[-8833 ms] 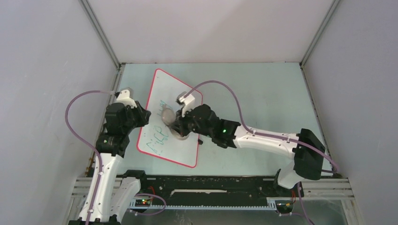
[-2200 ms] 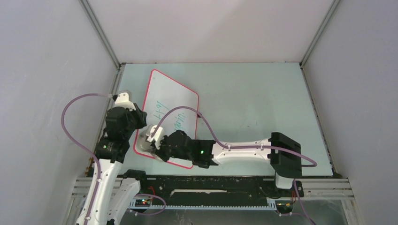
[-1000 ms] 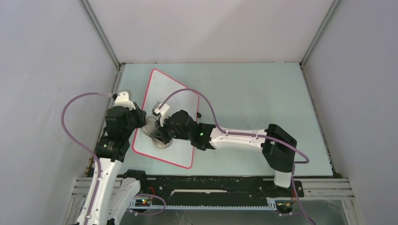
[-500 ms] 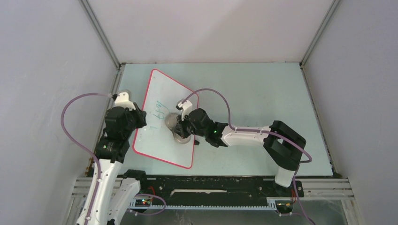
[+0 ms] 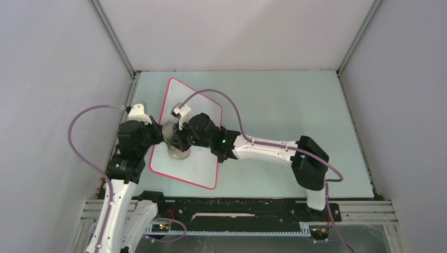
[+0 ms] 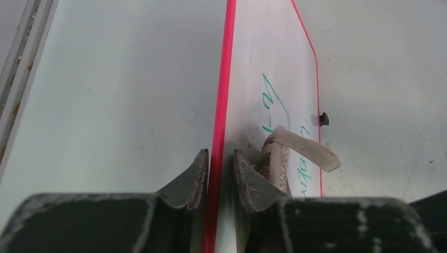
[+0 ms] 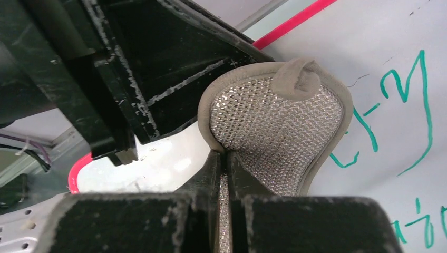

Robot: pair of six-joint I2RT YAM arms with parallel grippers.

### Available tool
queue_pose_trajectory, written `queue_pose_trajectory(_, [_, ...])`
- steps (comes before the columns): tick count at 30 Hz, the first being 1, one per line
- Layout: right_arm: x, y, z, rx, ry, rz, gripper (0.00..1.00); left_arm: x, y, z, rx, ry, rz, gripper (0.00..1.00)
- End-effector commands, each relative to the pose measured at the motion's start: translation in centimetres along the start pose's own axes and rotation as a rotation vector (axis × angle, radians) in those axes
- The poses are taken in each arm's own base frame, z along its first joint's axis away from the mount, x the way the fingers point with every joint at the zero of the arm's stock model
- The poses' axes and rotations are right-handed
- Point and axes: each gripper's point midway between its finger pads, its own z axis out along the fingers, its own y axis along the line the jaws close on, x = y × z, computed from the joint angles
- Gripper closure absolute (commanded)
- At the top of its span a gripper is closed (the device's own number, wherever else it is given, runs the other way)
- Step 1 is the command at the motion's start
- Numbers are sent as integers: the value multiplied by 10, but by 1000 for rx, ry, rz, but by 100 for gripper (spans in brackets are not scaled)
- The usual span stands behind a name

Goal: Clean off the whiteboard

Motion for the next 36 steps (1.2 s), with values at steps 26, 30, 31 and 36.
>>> queue_pose_trajectory(26, [44,30,-18,-127,67,168,100,19,0,2,7,57,-5,100])
queue_pose_trajectory(30, [16,47,-9,-163,21,255,100,19,-1,2,13,58,-5,100])
queue_pose_trajectory(31, [13,42,-4,-137,23,273,100,20,-1,2,13,59,-6,100])
queue_pose_trajectory(36, [-9,10,17,10,25,362,100,19,-3,2,24,56,-4,100])
